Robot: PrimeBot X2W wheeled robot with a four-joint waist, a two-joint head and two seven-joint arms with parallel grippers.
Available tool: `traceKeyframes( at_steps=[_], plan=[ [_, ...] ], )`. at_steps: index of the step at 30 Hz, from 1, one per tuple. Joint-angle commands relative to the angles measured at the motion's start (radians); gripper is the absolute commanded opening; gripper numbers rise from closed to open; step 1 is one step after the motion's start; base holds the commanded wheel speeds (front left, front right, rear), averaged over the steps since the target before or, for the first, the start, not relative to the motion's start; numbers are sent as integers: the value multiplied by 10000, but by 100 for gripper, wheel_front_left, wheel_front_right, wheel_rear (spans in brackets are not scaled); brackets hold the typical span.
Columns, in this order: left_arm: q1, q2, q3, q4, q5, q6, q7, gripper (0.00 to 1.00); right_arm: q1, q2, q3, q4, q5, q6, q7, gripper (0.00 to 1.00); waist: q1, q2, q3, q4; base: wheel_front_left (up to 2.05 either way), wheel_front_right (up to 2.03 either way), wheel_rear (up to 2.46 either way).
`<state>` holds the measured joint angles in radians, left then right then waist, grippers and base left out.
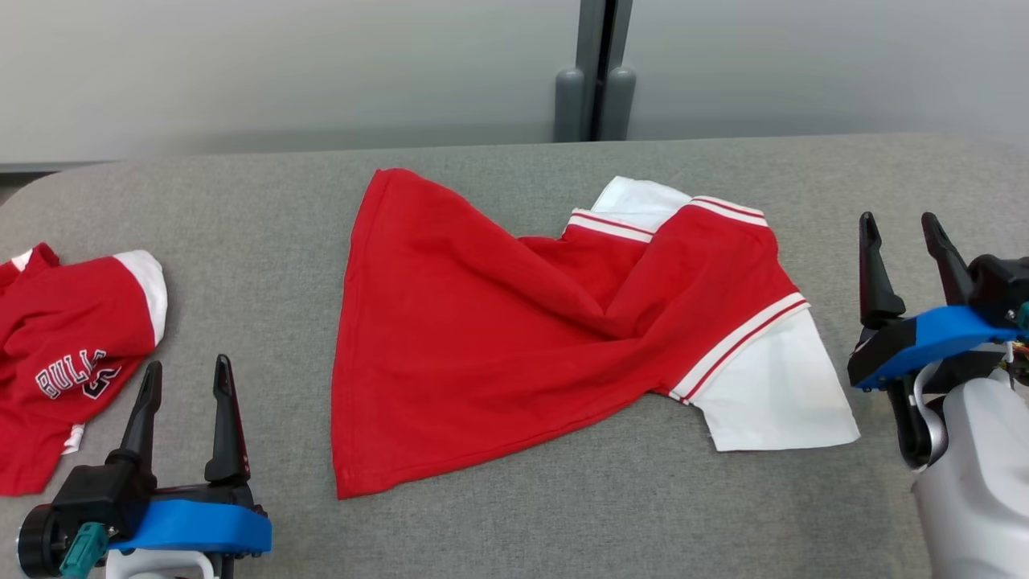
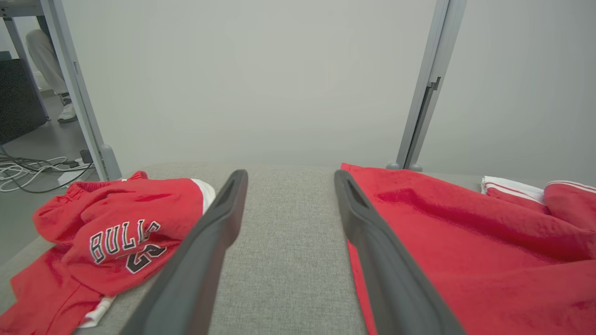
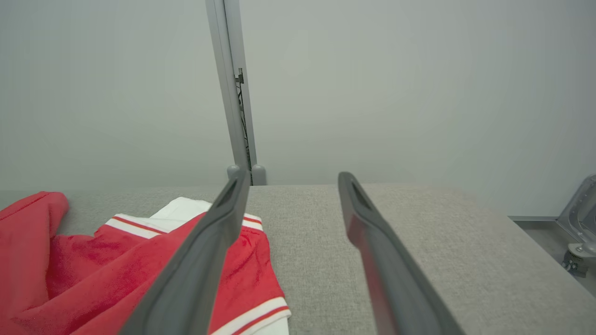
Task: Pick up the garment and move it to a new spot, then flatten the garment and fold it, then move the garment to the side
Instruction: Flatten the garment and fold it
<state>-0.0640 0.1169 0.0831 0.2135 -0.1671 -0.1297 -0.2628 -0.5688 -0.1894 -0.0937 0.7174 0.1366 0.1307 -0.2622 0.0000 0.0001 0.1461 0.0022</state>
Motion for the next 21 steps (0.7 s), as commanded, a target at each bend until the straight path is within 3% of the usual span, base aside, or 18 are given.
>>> traceKeyframes(
  at_steps=[1,10,21],
  plan=[
    [88,45,57,-35,66,-16,-27,100,384,154,-15,-559,-16,1,-33,100,0,-1,-179,-164,0,0,0],
    [578,-57,160,-43,295,-17,-27,100,2263,866,294,-2732,-314,1,-35,100,0,-1,-772,-422,0,0,0],
    [867,-55,134,72,477,-17,-28,100,4016,1304,647,-3637,-628,1,62,100,0,-1,-1238,-356,0,0,0]
  ],
)
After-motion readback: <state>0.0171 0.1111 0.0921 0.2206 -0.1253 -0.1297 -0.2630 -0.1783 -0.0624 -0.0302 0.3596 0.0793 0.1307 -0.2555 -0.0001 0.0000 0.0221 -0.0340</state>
